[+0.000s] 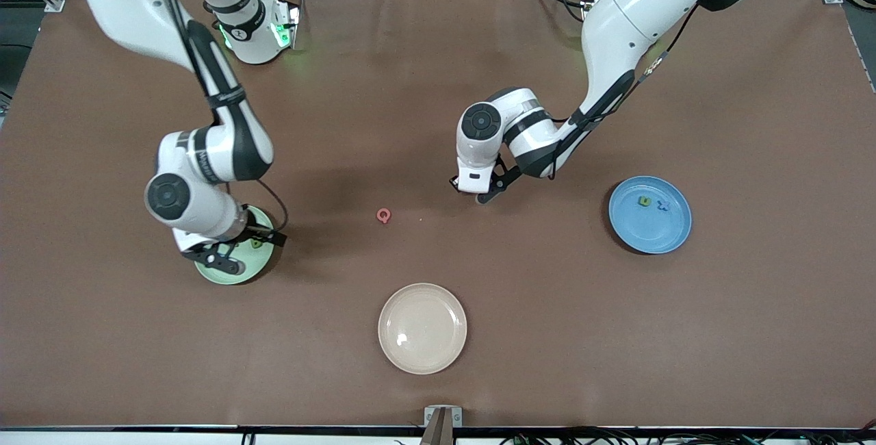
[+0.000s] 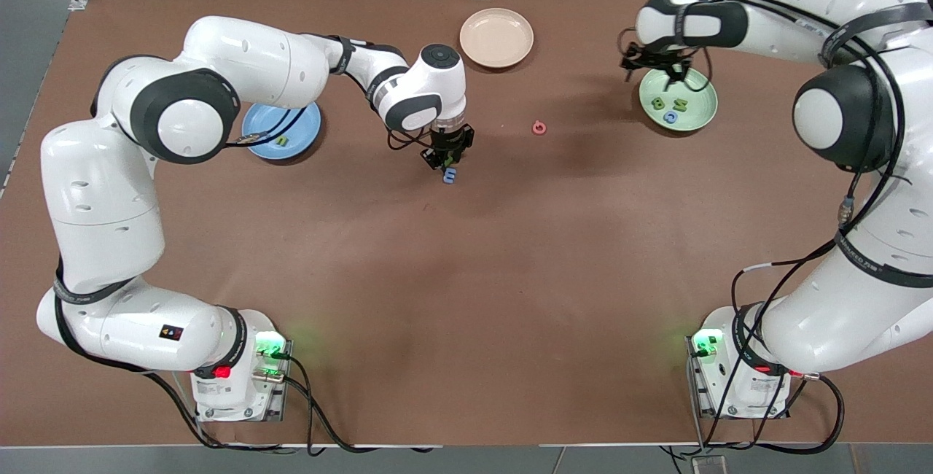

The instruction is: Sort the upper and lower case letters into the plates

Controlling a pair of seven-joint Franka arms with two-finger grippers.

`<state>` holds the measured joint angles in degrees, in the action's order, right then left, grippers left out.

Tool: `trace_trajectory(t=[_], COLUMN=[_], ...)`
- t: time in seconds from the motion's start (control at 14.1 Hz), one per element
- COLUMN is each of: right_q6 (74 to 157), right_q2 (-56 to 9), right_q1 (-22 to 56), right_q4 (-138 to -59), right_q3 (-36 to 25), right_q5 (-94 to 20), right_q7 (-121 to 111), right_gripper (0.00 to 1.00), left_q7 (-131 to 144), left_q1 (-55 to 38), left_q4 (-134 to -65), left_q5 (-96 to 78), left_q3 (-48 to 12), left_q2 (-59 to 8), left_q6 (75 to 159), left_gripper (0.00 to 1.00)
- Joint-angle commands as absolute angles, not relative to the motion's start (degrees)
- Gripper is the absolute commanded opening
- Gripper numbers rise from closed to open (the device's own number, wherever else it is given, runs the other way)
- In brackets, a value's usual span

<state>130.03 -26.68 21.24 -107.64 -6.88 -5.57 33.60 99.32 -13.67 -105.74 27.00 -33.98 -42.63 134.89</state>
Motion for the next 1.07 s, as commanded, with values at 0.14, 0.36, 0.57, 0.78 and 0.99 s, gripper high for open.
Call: trace_trajectory(t=[0.14,0.36,0.57,0.78,0.99], right_q6=[137.08,143.51,144.67,144.58,144.49], right_q2=[-28.81,-34.0,-35.77,-35.77,-35.86], right_q1=[33.12,37.78,40.43,42.09,44.2], right_q4=[-107.41,-107.05,-106.35,-106.0,-106.0], right_q3=[-7.12,-7.21,-7.21,-7.21,-7.21], right_q5=[-5.62,-5.54,-5.45,-5.01,-4.75], right_q7=[55.5,61.6,61.7,60.82,58.81], right_gripper=[1.0,1.0,1.0,1.0,1.0], left_q7=[100.02,100.02,99.32,98.27,90.47], left_q1=[-13.8,-13.62,-12.83,-9.68,-1.97], left_q4=[-107.49,-107.49,-107.4,-107.75,-107.58], left_q5=[29.62,29.62,29.53,28.83,27.43], left_q3=[-31.99,-31.99,-32.17,-32.69,-37.33], left_q2=[-42.72,-42.45,-40.53,-35.61,-31.39], left_q6=[136.32,136.32,135.8,134.22,129.47], left_gripper=[0.28,0.18,0.17,0.15,0.15])
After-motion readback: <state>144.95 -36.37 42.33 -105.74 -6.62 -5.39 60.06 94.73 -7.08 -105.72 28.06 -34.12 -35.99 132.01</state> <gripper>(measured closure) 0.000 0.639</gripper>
